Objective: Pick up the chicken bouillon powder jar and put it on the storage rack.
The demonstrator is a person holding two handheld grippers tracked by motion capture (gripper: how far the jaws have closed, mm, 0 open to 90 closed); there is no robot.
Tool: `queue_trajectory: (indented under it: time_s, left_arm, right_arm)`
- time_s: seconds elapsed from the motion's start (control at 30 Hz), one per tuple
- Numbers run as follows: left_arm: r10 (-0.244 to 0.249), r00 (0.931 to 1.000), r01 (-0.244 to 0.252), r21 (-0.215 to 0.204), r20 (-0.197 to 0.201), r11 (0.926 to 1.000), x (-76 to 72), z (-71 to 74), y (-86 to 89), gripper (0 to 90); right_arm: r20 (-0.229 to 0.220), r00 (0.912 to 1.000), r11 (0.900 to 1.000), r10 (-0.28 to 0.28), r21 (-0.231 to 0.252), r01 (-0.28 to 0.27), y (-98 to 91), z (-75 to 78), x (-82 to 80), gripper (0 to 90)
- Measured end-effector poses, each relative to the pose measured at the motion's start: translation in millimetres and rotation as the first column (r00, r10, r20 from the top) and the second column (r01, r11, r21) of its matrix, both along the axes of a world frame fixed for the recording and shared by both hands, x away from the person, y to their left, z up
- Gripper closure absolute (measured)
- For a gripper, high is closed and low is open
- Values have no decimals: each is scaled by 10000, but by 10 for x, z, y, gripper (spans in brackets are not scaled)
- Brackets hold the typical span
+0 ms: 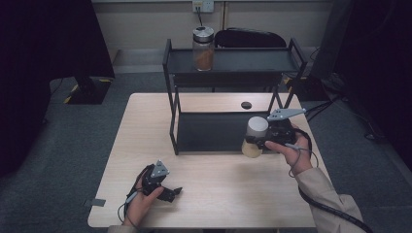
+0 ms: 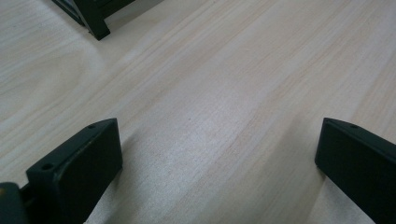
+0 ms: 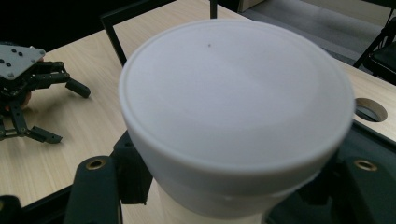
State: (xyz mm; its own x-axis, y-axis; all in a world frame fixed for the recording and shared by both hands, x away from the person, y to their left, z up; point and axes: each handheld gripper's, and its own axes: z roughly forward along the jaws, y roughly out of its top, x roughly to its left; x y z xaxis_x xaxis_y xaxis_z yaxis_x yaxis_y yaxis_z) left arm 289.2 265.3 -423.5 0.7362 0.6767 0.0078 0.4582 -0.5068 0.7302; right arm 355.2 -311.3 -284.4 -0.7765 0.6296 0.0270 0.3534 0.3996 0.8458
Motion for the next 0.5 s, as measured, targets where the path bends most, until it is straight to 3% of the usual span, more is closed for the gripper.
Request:
queue_trajectory:
  time_s: [0.5]
  left_arm:
    - [10, 10000, -10, -21, -3, 10000, -1, -2, 0, 0]
  right_arm:
    - [63, 9998, 9997, -176, 170, 175, 71, 352, 123, 349]
